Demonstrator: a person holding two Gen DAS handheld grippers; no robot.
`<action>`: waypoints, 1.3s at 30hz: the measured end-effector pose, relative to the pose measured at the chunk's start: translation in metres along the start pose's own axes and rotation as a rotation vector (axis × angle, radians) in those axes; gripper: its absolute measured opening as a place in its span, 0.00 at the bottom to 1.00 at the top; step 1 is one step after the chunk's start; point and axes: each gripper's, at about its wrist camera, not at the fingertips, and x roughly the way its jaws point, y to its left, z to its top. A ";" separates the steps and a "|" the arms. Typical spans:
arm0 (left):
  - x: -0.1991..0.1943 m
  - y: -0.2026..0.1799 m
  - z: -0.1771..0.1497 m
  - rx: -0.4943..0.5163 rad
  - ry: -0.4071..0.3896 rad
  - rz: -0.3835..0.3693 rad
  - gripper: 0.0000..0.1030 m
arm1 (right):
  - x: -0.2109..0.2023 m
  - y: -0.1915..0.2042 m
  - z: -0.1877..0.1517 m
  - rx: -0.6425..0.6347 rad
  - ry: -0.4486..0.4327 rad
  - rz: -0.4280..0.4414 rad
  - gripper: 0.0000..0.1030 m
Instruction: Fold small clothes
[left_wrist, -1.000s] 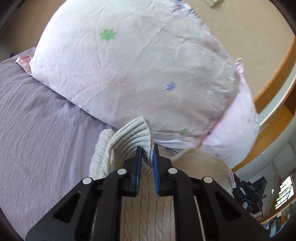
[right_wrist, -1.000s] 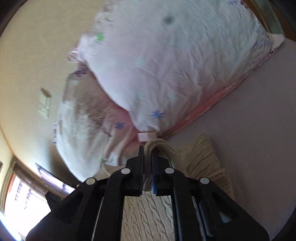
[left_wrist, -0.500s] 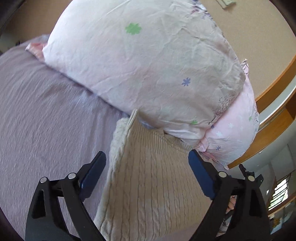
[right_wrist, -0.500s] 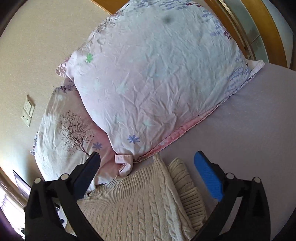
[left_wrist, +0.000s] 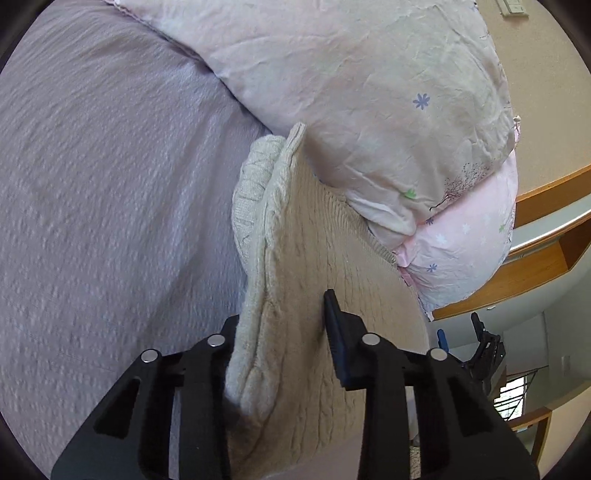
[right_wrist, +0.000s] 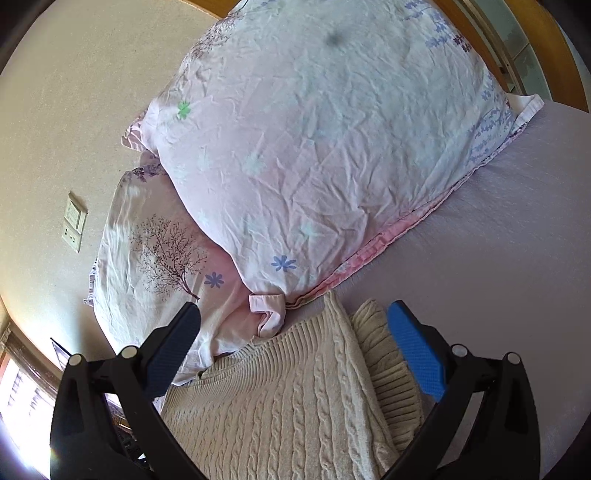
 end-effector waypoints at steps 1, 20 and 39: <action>0.001 -0.002 0.000 -0.010 0.002 -0.003 0.28 | 0.000 0.002 0.000 -0.004 0.005 0.009 0.98; 0.179 -0.232 -0.069 0.040 0.344 -0.609 0.48 | -0.017 -0.049 0.035 0.131 0.148 0.096 0.98; 0.145 -0.150 -0.066 0.207 0.193 -0.076 0.58 | 0.039 -0.048 -0.014 0.110 0.520 0.055 0.40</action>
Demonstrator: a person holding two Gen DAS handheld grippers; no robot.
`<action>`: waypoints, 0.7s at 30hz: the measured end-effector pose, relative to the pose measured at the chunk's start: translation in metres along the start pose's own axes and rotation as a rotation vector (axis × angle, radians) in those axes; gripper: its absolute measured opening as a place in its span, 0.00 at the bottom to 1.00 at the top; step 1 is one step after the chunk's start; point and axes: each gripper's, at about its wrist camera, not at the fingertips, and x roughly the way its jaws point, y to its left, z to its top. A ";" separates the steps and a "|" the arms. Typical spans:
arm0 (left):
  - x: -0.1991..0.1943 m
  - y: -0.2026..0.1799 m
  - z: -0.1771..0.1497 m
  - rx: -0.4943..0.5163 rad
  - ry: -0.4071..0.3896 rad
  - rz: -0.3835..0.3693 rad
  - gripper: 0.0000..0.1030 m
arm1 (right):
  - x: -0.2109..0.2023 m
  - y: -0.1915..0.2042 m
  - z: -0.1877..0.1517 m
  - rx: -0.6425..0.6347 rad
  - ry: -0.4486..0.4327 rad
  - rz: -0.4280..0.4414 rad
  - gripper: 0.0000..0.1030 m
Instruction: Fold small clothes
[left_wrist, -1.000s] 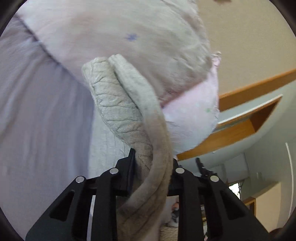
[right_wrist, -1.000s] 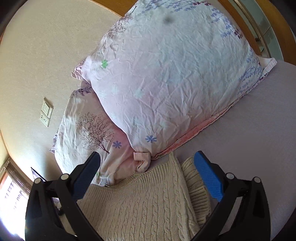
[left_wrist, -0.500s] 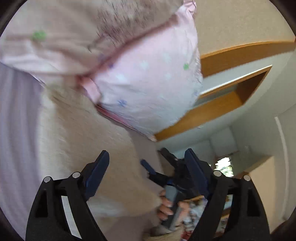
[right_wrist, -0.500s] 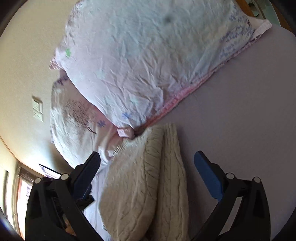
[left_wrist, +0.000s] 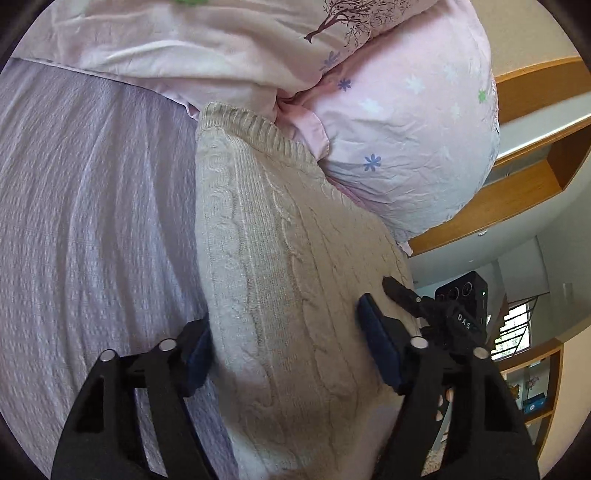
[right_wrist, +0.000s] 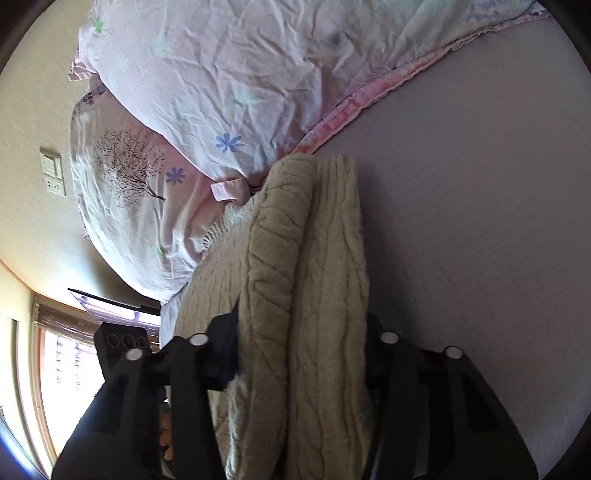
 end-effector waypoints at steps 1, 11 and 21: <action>-0.005 0.002 0.000 0.006 -0.003 -0.010 0.52 | 0.000 0.001 -0.002 0.001 -0.002 0.019 0.39; -0.114 0.007 -0.007 0.284 -0.115 0.281 0.49 | 0.059 0.085 -0.038 -0.264 0.137 0.006 0.52; -0.176 -0.007 -0.066 0.399 -0.364 0.419 0.85 | 0.038 0.102 -0.046 -0.328 -0.019 0.024 0.29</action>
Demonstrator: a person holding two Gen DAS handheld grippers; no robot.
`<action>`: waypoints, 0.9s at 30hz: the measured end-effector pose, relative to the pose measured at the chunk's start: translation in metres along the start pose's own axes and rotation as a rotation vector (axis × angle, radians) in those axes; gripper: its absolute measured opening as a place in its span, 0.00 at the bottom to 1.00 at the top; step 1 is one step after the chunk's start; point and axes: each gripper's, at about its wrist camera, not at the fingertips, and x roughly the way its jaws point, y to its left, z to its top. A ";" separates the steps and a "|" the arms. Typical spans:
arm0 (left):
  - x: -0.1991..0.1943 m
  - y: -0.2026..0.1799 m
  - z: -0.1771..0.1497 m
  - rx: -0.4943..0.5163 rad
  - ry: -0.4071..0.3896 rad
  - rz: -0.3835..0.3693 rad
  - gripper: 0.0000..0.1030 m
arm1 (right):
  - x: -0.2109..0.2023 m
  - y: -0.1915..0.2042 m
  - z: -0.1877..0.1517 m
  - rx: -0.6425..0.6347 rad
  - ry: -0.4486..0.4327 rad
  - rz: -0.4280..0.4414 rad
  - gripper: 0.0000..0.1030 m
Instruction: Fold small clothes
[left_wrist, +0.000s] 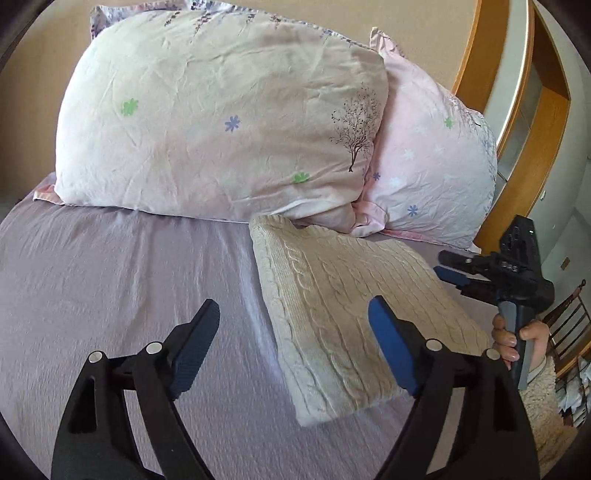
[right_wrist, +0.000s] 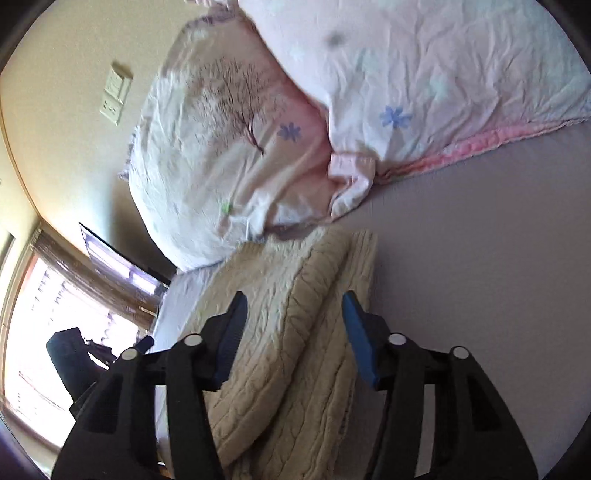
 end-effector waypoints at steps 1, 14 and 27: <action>-0.005 -0.002 -0.007 0.006 -0.004 -0.001 0.87 | 0.011 0.004 -0.001 -0.011 0.032 0.014 0.14; 0.006 -0.031 -0.064 0.036 0.118 0.035 0.99 | -0.030 -0.005 -0.024 0.062 -0.164 -0.315 0.29; 0.045 -0.050 -0.079 0.124 0.254 0.193 0.99 | -0.048 0.056 -0.140 -0.277 -0.029 -0.474 0.98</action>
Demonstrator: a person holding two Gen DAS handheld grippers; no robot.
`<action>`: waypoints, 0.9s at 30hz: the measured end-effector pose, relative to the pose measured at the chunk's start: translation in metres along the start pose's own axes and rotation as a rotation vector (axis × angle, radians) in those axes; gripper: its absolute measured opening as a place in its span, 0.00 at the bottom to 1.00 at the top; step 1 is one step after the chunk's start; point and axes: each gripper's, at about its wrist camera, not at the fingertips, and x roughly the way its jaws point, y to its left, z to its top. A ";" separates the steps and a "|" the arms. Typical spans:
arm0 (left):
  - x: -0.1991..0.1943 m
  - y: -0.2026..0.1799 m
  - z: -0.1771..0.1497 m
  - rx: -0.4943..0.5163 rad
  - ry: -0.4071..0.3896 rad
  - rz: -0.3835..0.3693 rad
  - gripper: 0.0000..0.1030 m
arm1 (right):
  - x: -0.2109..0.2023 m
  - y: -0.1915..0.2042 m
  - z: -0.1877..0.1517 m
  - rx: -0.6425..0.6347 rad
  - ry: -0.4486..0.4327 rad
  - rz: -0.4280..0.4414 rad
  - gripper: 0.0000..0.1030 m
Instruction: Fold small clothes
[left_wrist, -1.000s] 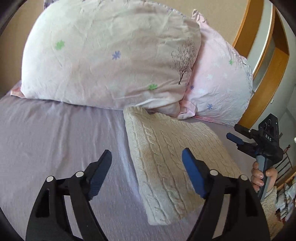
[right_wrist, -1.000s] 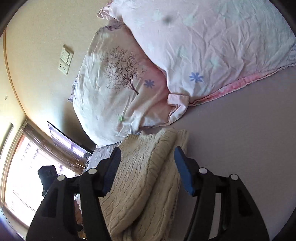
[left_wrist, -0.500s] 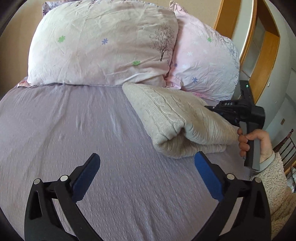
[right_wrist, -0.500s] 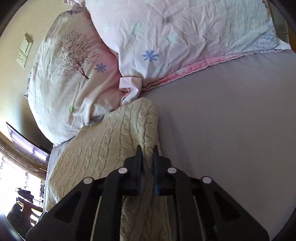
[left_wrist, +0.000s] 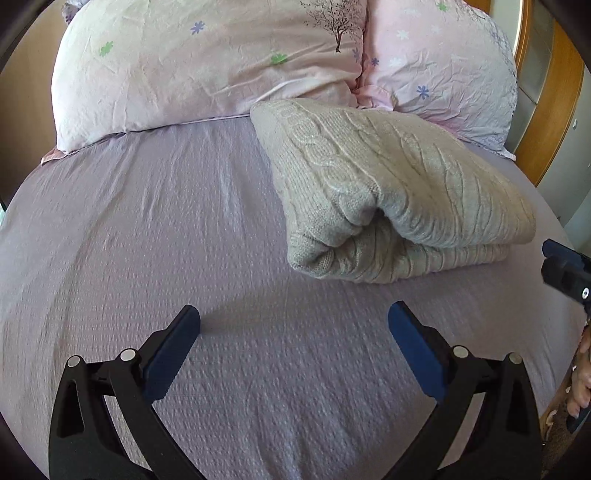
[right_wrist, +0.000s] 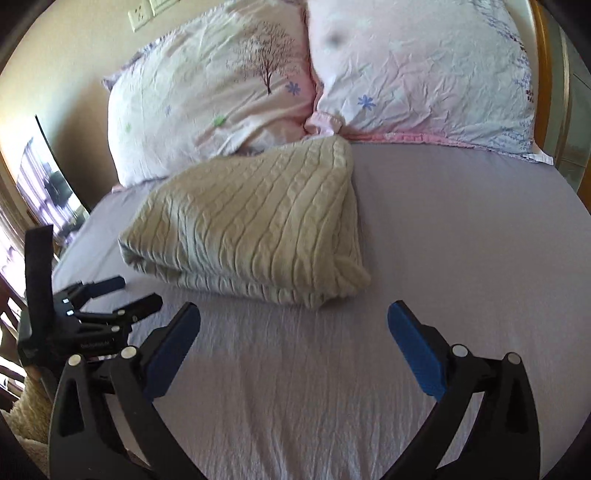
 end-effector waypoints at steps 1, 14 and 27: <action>0.001 -0.002 0.000 0.008 0.001 0.012 0.99 | 0.008 0.004 -0.003 -0.005 0.023 -0.019 0.98; 0.005 -0.003 0.001 0.025 0.015 0.071 0.99 | 0.034 0.029 -0.016 -0.072 0.087 -0.191 0.98; 0.006 -0.003 0.001 0.025 0.015 0.070 0.99 | 0.032 0.029 -0.016 -0.075 0.088 -0.192 0.98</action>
